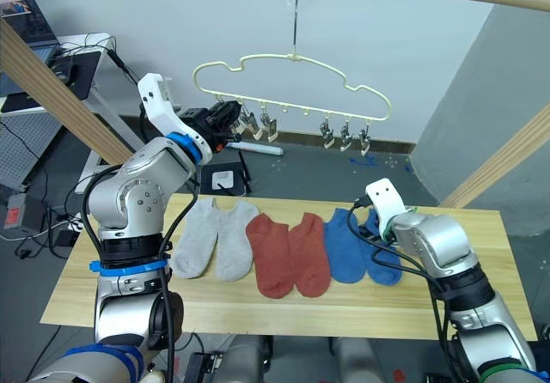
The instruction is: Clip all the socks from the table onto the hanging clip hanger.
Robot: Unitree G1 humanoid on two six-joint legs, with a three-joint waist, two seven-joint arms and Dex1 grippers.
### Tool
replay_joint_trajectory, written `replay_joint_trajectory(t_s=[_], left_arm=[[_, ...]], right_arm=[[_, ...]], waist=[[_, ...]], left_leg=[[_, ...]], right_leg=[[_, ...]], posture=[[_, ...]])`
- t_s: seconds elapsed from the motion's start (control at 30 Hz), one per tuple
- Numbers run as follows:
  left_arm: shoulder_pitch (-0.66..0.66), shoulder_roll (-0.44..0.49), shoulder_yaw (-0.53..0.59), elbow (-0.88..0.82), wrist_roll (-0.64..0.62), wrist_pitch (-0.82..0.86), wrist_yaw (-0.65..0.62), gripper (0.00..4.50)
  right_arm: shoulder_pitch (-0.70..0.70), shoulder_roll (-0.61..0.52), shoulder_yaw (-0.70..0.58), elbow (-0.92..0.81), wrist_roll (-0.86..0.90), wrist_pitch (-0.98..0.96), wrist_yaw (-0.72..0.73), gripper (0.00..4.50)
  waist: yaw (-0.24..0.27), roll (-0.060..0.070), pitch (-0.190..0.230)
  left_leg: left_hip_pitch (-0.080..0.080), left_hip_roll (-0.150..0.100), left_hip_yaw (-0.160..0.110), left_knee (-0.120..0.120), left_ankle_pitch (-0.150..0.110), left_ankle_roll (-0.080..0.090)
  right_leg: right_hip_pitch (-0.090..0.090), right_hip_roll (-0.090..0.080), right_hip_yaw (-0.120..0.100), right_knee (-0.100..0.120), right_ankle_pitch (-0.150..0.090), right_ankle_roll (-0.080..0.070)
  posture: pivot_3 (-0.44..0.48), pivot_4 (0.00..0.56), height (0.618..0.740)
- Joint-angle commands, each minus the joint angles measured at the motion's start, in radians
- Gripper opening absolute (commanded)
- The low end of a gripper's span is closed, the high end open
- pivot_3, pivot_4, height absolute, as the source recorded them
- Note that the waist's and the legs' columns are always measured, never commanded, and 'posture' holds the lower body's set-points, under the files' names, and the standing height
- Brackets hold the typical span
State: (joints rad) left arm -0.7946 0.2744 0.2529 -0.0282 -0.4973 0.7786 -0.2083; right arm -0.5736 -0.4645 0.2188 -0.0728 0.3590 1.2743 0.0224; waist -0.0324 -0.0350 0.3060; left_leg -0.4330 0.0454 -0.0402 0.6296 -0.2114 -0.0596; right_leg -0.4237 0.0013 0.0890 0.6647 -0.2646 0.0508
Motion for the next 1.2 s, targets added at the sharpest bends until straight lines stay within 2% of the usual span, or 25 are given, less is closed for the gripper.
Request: replay_joint_trajectory(t_s=[0.03,0.43,0.7,1.07,1.17,1.2], left_arm=[[-0.017,0.010,0.007,-0.052,-0.016,-0.002,0.002,0.23],[-0.005,0.006,0.004,-0.087,-0.024,0.019,0.022,0.23],[0.003,0.013,0.009,-0.116,-0.030,0.049,0.033,0.23],[0.010,0.017,0.009,-0.137,-0.030,0.070,0.040,0.23],[0.011,0.016,0.008,-0.137,-0.029,0.069,0.040,0.23],[0.011,0.017,0.008,-0.138,-0.028,0.069,0.040,0.23]], right_arm=[[-0.034,0.047,-0.029,0.065,-0.075,-0.055,-0.028,4.50],[-0.076,0.127,-0.098,0.188,-0.219,-0.120,-0.069,4.50],[-0.065,0.184,-0.161,0.198,-0.252,-0.014,-0.087,4.50],[-0.089,0.246,-0.239,0.258,-0.297,0.056,-0.115,4.50],[-0.086,0.249,-0.239,0.260,-0.311,0.058,-0.123,3.89],[-0.086,0.250,-0.241,0.261,-0.313,0.061,-0.124,3.54]], waist=[[0.000,0.000,0.000],[0.001,0.001,0.002],[0.002,0.002,0.009],[0.003,0.002,0.013],[0.003,0.002,0.013],[0.003,0.002,0.013]], left_leg=[[0.000,0.000,0.000,0.000,0.000,0.000],[0.000,0.000,0.000,0.000,0.000,0.000],[0.000,0.000,0.000,0.000,0.000,0.000],[0.000,0.000,-0.001,0.000,0.000,0.000],[0.000,0.000,-0.001,0.000,0.000,0.000],[0.000,0.000,-0.001,0.000,0.000,0.000]], right_leg=[[0.000,0.000,0.000,0.000,0.000,0.000],[0.000,0.000,0.000,0.000,0.000,0.000],[0.000,0.000,-0.001,0.000,0.000,0.000],[0.000,0.000,-0.001,0.000,0.000,0.000],[0.000,0.000,-0.001,0.000,0.000,0.000],[0.000,0.000,-0.001,0.000,0.000,0.000]], posture=[[0.001,0.331,0.740],[0.021,0.340,0.740],[0.042,0.363,0.740],[0.050,0.360,0.740],[0.047,0.357,0.740],[0.047,0.357,0.740]])
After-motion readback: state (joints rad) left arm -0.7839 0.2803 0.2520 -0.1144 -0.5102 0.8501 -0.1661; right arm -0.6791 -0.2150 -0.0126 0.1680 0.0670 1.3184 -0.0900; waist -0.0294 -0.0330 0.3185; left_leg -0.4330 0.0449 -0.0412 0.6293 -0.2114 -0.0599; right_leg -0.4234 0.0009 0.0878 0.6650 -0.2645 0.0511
